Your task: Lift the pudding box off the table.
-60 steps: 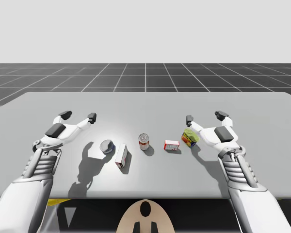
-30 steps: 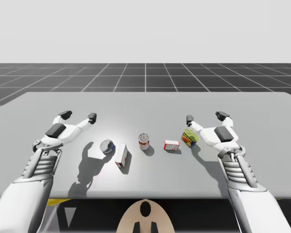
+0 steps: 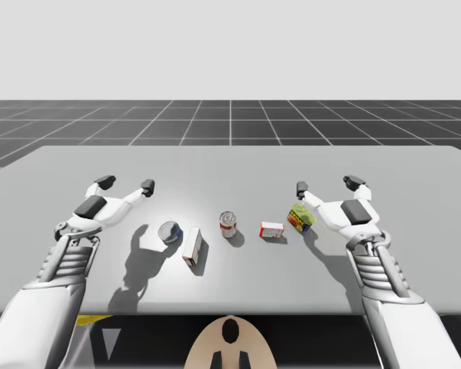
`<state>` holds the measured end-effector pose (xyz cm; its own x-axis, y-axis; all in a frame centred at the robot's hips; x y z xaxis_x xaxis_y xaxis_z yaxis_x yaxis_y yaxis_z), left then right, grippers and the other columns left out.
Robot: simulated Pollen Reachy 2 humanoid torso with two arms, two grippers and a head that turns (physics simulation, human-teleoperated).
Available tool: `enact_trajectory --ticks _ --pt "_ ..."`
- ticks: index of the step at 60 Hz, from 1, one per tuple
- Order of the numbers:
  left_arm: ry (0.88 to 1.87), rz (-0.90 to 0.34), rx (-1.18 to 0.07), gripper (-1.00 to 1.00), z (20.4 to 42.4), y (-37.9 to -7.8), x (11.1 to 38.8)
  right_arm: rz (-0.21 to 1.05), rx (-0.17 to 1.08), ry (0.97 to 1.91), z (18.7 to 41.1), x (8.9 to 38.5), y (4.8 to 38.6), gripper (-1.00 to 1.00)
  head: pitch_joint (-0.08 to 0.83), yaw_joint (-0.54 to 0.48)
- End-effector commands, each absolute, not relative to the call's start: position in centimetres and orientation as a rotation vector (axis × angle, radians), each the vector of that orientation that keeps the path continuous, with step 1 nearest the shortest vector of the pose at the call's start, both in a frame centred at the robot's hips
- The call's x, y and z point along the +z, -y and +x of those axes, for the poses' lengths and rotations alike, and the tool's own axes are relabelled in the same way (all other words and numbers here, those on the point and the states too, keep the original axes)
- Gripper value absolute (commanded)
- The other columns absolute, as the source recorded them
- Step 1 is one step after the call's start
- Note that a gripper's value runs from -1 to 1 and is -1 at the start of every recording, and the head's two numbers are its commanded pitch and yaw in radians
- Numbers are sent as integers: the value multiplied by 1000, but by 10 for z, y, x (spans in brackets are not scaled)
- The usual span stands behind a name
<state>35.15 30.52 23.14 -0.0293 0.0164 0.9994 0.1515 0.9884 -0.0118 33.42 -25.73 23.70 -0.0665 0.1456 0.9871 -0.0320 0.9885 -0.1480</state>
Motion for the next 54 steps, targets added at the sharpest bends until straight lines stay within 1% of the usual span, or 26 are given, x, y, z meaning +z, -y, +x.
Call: enact_trajectory --ticks 1,11,21,26,32,36,39,40,46,54 --pt "1599 -132 -110 -1000 351 -304 231 -86 146 1634 334 238 258 -1000 663 153" --pt "1597 -133 -110 -1000 351 -303 231 -82 145 1635 333 238 256 -1000 728 155" --pt "1600 -126 -121 -1000 351 -300 231 -80 144 1637 332 239 256 -1000 726 162" --pt "1623 -112 -131 -1000 346 -299 236 -79 142 1638 332 239 256 -1000 721 164" --pt "1633 -126 -171 -1000 329 -292 247 -84 138 1634 333 238 256 -1000 715 162" --pt "1625 -161 -193 -1000 310 -285 258 -88 139 1628 334 236 256 -1000 717 164" --pt "1621 -162 -202 -1000 301 -282 264 -89 140 1627 334 235 256 -1000 720 167" --pt "1620 -190 -207 -1000 295 -280 266 -89 141 1627 335 235 256 -1000 722 169" --pt "1588 -249 -248 -1000 274 -271 272 -89 140 1628 335 235 256 -1000 723 175" --pt "1545 -275 -287 -1000 248 -266 272 -89 140 1627 336 235 257 -1000 723 174"
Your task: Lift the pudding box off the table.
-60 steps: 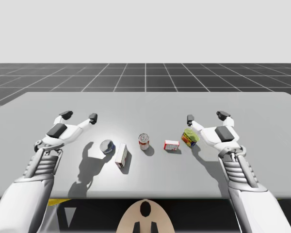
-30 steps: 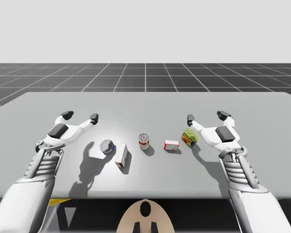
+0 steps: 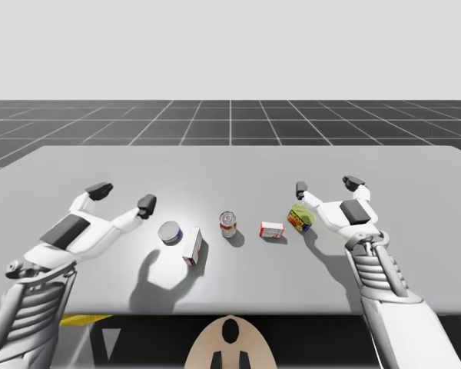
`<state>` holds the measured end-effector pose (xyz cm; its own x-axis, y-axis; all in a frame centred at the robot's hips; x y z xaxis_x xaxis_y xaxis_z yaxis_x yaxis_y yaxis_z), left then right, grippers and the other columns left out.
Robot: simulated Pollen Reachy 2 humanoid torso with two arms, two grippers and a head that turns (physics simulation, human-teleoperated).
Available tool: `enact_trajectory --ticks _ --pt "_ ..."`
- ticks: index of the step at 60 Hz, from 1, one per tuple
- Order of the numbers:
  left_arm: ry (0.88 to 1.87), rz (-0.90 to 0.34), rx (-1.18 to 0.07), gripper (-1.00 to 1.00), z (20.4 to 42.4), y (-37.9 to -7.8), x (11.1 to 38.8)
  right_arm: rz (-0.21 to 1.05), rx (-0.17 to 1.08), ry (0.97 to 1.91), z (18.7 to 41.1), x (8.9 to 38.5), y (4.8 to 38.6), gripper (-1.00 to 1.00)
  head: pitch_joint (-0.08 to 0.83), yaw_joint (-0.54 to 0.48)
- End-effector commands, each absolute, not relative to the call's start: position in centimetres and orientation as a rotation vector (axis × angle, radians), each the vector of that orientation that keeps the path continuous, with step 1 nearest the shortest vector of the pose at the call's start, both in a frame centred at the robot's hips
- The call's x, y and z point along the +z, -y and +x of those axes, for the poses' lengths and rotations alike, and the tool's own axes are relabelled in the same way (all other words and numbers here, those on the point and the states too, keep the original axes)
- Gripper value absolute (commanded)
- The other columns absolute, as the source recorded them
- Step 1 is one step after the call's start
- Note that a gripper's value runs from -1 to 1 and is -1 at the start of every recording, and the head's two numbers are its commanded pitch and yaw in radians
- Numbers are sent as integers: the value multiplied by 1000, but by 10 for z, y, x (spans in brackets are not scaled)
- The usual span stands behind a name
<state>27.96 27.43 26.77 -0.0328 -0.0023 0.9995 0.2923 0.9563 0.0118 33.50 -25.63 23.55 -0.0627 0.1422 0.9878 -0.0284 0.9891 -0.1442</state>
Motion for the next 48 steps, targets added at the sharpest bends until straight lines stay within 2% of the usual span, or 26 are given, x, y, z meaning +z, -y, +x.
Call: enact_trajectory --ticks 1,17,26,36,48 --pt "1535 -282 -294 -1000 244 -266 271 -89 140 1627 336 235 257 -1000 723 174" --pt "1447 -276 -368 -1000 196 -250 243 -88 140 1626 337 234 257 -1000 727 184" --pt "1359 -296 -393 -1000 177 -240 211 -87 136 1630 338 235 257 -1000 728 185" --pt "1294 -316 -366 -1000 167 -227 175 -87 135 1632 338 235 258 -1000 732 186" --pt "1229 -372 -354 -1000 172 -214 152 -87 134 1632 338 235 258 -1000 733 184"
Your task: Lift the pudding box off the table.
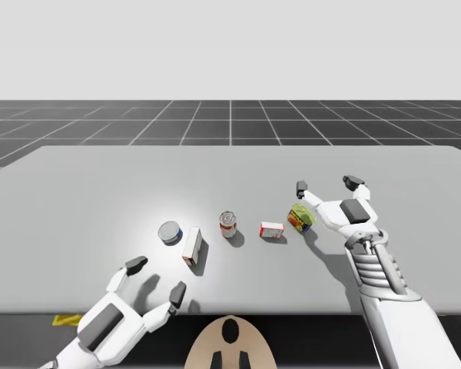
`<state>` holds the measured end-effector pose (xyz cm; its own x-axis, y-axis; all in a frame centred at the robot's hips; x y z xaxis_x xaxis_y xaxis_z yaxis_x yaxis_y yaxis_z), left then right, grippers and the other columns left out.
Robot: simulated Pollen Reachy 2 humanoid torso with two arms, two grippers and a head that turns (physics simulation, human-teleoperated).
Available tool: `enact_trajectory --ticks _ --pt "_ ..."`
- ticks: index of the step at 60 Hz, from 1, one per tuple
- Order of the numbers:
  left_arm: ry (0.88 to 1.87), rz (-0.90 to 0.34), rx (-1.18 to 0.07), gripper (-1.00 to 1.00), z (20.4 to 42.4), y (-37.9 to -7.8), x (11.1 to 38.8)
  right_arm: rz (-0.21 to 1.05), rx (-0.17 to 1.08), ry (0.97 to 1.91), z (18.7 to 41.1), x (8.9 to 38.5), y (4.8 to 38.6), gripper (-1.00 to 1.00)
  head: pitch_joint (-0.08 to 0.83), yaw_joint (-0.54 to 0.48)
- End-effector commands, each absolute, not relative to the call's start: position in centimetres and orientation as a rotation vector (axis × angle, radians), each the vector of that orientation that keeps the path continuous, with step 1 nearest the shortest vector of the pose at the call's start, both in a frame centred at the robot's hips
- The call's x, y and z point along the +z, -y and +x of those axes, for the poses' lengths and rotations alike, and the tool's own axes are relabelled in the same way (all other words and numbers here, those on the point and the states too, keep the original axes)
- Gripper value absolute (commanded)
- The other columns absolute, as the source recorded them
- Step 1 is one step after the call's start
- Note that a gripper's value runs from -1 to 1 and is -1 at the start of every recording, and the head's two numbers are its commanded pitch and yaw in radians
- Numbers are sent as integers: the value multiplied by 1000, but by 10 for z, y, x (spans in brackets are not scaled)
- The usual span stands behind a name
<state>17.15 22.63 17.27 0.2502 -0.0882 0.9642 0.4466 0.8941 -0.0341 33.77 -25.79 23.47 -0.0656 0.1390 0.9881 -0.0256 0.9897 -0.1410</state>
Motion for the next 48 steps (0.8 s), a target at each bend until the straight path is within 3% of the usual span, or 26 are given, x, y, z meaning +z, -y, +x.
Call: enact_trajectory --ticks 1,29,48 --pt "1223 -379 -357 -1000 173 -212 151 -87 134 1632 338 235 258 -1000 733 183" --pt "1171 -372 -338 -1000 210 -169 141 -86 129 1634 338 235 260 -1000 738 180" --pt "1176 -330 -311 -1000 240 -149 152 -86 124 1636 339 236 260 -1000 732 183"
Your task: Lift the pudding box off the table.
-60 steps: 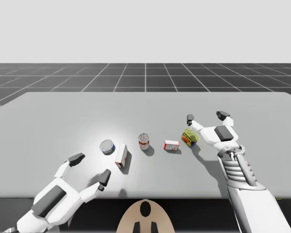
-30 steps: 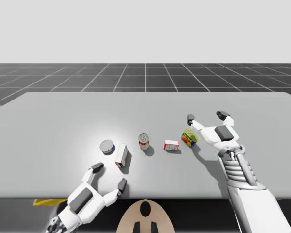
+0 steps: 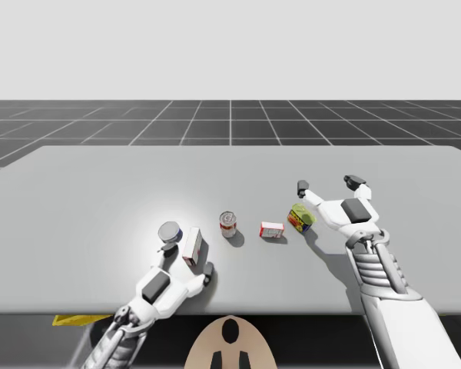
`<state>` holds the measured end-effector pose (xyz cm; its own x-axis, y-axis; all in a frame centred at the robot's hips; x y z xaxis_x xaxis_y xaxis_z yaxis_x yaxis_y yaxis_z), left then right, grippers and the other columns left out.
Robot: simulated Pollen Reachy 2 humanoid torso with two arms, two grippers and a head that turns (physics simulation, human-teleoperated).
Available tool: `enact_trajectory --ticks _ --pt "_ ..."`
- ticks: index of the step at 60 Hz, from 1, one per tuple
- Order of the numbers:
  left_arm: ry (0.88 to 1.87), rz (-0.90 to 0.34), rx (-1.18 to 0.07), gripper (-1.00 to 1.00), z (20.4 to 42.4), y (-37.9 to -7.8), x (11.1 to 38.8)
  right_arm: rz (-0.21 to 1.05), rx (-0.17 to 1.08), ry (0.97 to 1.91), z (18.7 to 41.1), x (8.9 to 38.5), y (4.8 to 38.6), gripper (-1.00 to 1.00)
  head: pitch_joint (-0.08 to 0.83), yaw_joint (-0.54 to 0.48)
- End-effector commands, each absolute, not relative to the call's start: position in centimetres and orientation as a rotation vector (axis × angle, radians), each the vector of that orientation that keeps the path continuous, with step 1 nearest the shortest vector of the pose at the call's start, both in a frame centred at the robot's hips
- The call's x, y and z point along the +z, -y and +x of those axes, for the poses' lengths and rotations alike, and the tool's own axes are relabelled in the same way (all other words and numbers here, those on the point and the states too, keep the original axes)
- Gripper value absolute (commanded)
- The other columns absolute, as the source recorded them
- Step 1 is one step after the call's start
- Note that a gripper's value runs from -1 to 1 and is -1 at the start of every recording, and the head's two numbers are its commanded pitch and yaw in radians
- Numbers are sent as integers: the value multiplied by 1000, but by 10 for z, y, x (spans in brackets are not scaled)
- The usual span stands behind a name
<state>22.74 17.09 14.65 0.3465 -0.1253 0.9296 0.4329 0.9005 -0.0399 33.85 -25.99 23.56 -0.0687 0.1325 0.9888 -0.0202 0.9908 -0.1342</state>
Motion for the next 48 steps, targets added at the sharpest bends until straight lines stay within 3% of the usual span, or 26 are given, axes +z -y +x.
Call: enact_trajectory --ticks 1,23,26,27,28,30,31,48 --pt "1178 -325 -311 -1000 241 -147 153 -86 124 1636 339 236 260 -1000 732 183" --pt "1136 -298 -282 -1000 254 -137 152 -84 120 1637 339 237 261 -1000 730 176" --pt "1130 -288 -283 -913 253 -136 150 -85 120 1638 339 237 261 -1000 731 176" --pt "1130 -289 -282 -701 252 -136 150 -84 120 1638 339 237 261 -1000 731 177" --pt "1128 -288 -281 34 252 -135 150 -84 120 1638 339 237 261 -1000 730 178" --pt "1128 -290 -282 821 251 -135 150 -85 120 1638 339 237 261 -1000 730 178" --pt "1136 -292 -290 928 250 -135 151 -85 120 1638 339 237 261 -1000 730 178" --pt "1169 -298 -322 1000 242 -132 152 -88 118 1640 339 237 262 -1000 660 199"
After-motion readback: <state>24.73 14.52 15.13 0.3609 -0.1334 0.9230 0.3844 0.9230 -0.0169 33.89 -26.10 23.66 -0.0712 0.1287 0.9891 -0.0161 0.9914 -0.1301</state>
